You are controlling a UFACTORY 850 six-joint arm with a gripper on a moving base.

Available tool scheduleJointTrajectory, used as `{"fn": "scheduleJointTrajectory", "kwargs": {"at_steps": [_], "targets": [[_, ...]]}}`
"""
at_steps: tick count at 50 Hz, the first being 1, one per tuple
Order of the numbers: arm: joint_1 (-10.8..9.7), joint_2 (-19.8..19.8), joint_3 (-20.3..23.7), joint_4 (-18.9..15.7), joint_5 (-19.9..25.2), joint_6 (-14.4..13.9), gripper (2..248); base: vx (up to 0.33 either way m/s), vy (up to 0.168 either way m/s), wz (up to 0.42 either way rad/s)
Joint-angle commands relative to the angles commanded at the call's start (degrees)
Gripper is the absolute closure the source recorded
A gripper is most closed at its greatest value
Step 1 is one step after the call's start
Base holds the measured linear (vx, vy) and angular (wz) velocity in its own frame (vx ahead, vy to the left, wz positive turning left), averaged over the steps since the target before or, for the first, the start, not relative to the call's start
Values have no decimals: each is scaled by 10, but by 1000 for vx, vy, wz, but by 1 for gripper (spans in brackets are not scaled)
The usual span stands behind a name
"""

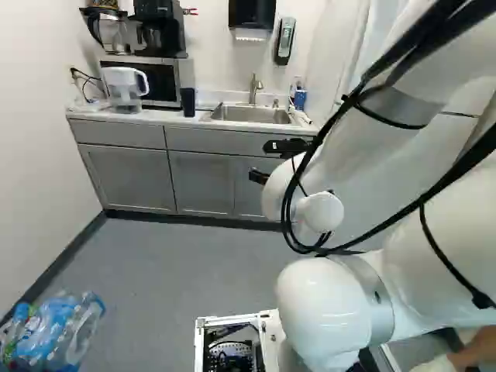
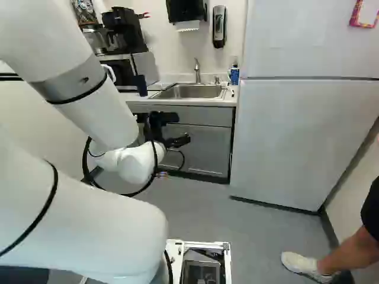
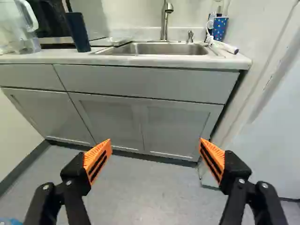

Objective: Rinse the cup and place it in the tray

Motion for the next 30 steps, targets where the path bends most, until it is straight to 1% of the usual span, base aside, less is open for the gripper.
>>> {"fn": "scheduleJointTrajectory", "kwargs": {"at_steps": [30], "targets": [[0, 0, 0, 0, 0, 0, 3, 0, 0, 0]]}}
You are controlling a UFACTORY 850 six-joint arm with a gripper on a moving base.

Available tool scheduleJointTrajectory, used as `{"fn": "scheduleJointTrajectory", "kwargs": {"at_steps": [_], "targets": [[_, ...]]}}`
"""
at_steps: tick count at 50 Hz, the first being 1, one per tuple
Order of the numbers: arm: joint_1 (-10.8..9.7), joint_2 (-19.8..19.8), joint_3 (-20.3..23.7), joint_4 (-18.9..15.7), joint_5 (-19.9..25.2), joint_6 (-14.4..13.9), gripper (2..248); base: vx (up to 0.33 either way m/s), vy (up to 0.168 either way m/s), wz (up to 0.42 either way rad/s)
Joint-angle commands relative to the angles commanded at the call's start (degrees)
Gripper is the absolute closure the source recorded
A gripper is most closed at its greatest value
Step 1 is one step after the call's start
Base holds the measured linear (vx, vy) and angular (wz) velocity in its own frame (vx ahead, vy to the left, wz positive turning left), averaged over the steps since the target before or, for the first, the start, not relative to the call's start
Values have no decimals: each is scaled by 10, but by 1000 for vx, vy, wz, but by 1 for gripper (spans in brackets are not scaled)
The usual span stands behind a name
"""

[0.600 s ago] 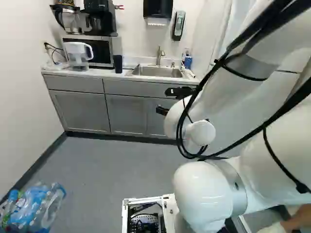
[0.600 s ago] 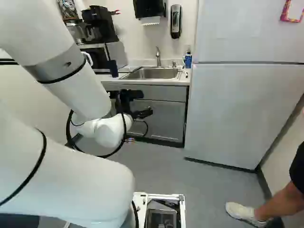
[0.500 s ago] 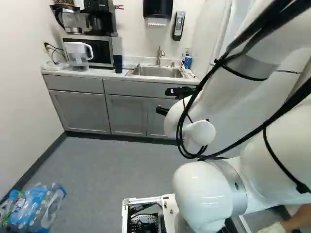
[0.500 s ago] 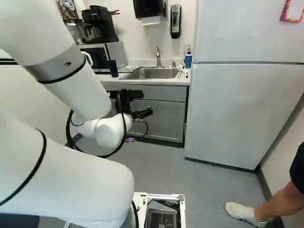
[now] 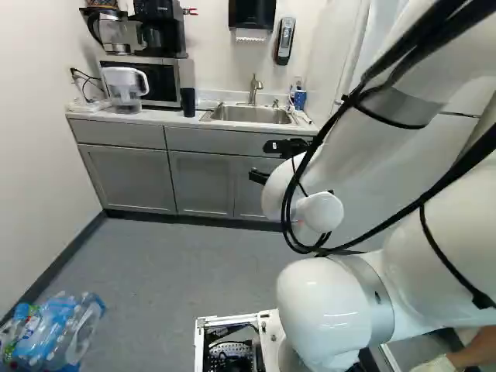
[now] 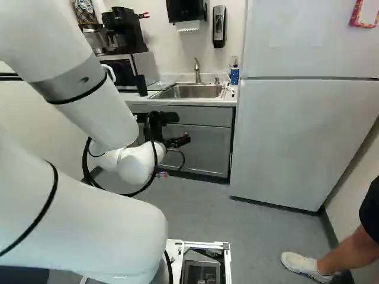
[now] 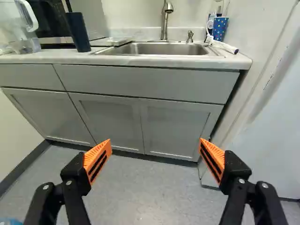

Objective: Rinse the cup and place it in the tray

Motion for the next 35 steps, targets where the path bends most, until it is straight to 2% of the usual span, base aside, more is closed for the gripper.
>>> {"fn": "scheduleJointTrajectory", "kwargs": {"at_steps": [35], "targets": [[0, -22, -21, 0, 0, 0, 3, 0, 0, 0]]}}
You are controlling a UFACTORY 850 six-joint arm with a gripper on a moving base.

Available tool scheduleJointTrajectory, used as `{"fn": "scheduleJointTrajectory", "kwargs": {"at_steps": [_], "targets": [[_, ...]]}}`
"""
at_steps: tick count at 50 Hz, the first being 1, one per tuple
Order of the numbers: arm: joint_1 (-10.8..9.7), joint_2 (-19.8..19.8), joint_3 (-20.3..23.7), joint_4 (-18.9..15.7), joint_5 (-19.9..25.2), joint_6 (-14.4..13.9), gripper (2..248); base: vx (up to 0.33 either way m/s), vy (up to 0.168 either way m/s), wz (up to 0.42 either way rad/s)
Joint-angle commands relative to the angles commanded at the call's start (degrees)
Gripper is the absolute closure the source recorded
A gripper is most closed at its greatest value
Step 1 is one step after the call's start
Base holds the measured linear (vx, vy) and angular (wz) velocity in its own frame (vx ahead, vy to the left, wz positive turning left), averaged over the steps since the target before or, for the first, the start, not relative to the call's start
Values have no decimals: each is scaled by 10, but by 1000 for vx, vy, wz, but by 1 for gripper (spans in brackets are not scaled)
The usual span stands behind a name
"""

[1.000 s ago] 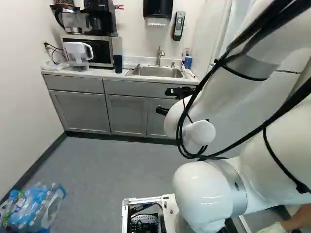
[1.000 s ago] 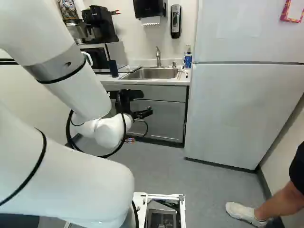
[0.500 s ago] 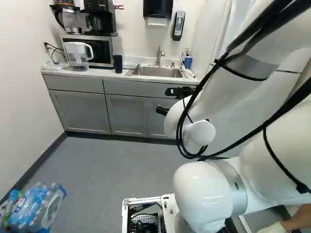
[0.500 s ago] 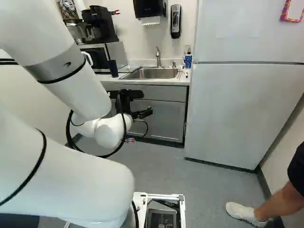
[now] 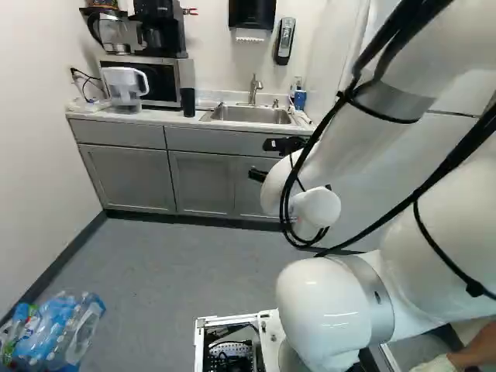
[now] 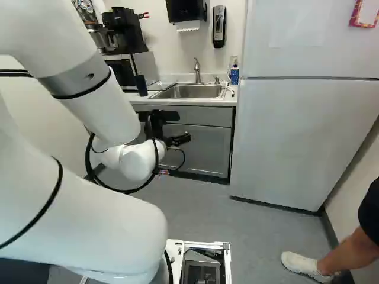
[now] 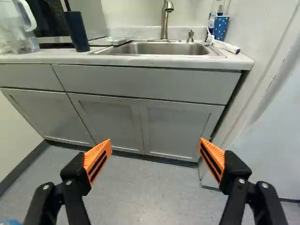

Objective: Rinse the cup and place it in the tray

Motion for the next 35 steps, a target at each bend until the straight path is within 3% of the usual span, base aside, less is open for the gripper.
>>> {"fn": "scheduleJointTrajectory", "kwargs": {"at_steps": [35], "targets": [[0, 12, -39, 0, 0, 0, 3, 0, 0, 0]]}}
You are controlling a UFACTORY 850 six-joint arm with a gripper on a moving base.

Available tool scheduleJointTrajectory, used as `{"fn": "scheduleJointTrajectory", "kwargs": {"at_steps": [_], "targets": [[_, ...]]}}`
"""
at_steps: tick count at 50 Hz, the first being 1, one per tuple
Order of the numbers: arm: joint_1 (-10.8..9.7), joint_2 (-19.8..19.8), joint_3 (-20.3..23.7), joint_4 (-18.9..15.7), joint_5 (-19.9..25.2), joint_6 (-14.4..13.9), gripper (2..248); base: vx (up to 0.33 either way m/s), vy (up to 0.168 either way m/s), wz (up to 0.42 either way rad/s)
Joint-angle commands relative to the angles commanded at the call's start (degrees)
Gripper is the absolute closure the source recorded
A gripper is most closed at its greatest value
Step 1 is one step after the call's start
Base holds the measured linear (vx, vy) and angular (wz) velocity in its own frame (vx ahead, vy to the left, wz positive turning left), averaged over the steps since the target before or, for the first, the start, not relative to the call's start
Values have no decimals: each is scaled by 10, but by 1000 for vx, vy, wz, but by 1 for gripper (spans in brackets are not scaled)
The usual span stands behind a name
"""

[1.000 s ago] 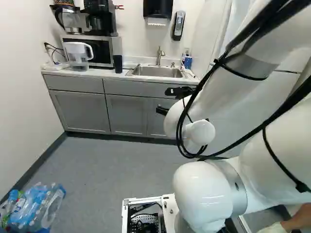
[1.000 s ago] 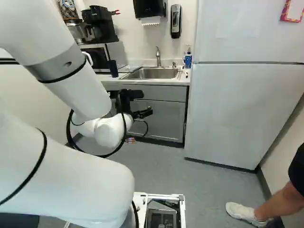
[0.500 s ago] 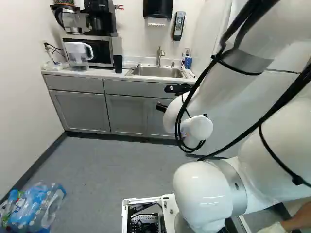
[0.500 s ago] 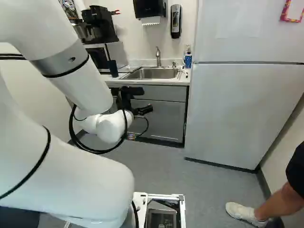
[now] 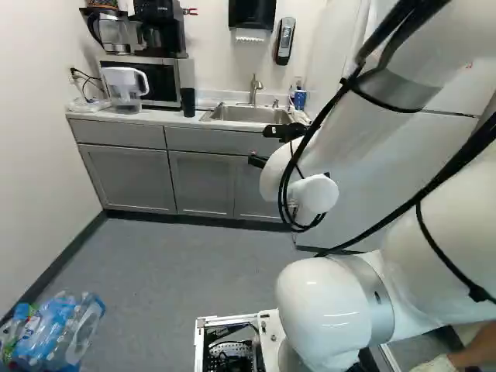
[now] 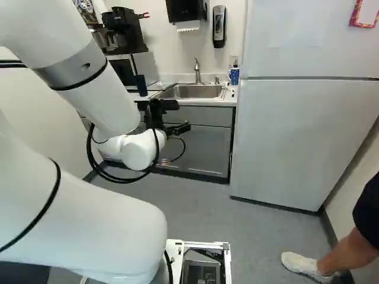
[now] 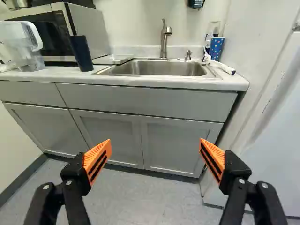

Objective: Rinse the cup and place it in the tray

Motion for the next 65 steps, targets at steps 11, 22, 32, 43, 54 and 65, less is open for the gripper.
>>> {"fn": "scheduleJointTrajectory", "kwargs": {"at_steps": [11, 22, 32, 43, 54, 65], "targets": [[0, 2, -14, 0, 0, 0, 3, 0, 0, 0], [0, 3, -28, 0, 0, 0, 3, 0, 0, 0], [0, 3, -42, 0, 0, 0, 3, 0, 0, 0], [0, 1, -58, 0, 0, 0, 3, 0, 0, 0], [0, -1, -75, 0, 0, 0, 3, 0, 0, 0], [0, -4, -92, 0, 0, 0, 3, 0, 0, 0]]}}
